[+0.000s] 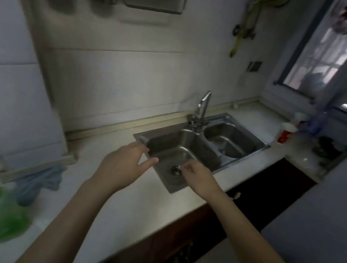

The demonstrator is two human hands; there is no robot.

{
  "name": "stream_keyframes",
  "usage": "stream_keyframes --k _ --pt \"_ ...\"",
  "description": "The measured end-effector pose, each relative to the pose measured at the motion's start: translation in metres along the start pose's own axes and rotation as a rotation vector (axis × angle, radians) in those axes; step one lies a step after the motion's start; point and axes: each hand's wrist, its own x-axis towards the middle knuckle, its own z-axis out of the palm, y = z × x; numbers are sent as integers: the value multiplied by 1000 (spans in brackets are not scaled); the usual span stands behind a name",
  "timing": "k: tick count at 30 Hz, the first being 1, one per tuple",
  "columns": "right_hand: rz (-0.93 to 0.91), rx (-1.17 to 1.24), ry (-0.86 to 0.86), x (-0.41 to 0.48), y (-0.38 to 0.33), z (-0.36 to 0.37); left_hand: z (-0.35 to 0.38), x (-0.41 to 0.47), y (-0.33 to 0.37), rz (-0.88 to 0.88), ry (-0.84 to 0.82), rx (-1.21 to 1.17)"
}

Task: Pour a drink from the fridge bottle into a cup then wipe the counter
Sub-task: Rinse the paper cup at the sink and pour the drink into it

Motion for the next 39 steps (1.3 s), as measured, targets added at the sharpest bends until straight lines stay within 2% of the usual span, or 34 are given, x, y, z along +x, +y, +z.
stream_keyframes --k 6,16,28,39 --pt "3 -225 22 -4 61 -66 25 50 70 142 -53 73" --pt "75 -245 169 63 125 -140 75 165 140 324 -51 82" --pt "170 -233 307 193 174 -213 124 318 172 384 -124 83" --pt "317 -191 360 294 257 -289 182 427 222 328 -122 58"
